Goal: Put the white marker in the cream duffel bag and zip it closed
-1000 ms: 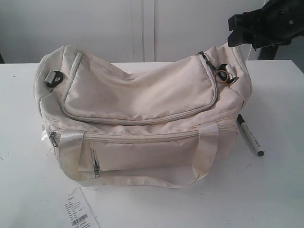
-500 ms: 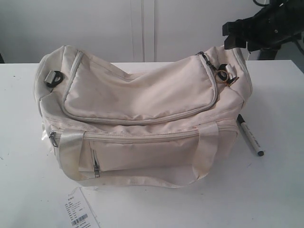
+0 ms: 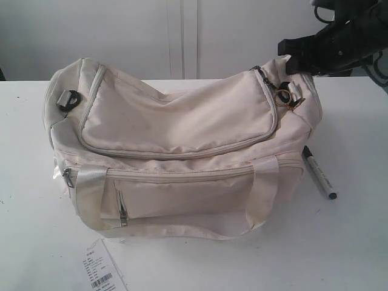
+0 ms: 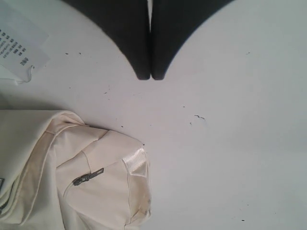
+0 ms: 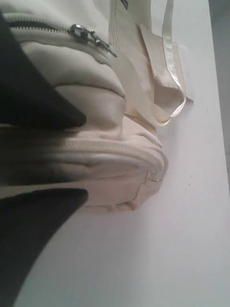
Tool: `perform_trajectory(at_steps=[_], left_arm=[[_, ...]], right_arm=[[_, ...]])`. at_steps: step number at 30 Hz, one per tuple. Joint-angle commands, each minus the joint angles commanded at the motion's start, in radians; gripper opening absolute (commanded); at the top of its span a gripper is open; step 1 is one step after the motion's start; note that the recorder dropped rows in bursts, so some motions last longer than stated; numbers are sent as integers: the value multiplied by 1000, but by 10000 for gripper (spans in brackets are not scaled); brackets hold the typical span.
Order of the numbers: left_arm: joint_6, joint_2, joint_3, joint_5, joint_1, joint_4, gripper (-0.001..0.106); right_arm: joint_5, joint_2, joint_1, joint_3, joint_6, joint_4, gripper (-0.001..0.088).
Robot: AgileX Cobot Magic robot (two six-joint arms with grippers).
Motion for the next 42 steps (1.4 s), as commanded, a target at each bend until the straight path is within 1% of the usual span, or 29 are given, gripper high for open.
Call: perform_trajectory(at_steps=[1,2,9,15,17,18,21,24,26,27,28,31,32,36,42], left_arm=[[0,0,0,-5,0,-4,0],[0,0,0,-15,0,-13,0],[0,0,0,-83,0,-93,0],[-2,0,0,-179,0,-202,0],[-55,0,0,-225,0,-256,0],[-110,0,0,-241,0,-260,0],[-128,0,0,-271,0,-260,0],[-196,0,0,-312,0,-260,0],[-234,0,0,-383,0,-260,0],[-240,0,0,-398,0,-260,0],[-240,0,0,-384,0,-260,0],[-227,0,-57,-296,0,-222,0],[-220,0,-69,-284,0,-222,0],[-203,8,-103,-272,0,-217,0],[-95,109,-165,-225,0,-217,0]], right_arm=[[0,0,0,0,-5,0,28],[-1,0,0,0,-7,0,2],[0,0,0,0,-23,0,0],[5,0,0,0,-23,-2,0],[5,0,0,0,-23,-2,0],[5,0,0,2,-23,-2,0],[5,0,0,2,-23,-4,0],[5,0,0,2,-23,-4,0],[3,0,0,2,-23,-3,0],[3,0,0,2,-23,-3,0],[3,0,0,2,-23,-3,0],[3,0,0,2,-23,-3,0],[3,0,0,2,-23,-3,0],[3,0,0,2,-23,-3,0],[3,0,0,2,-23,-3,0]])
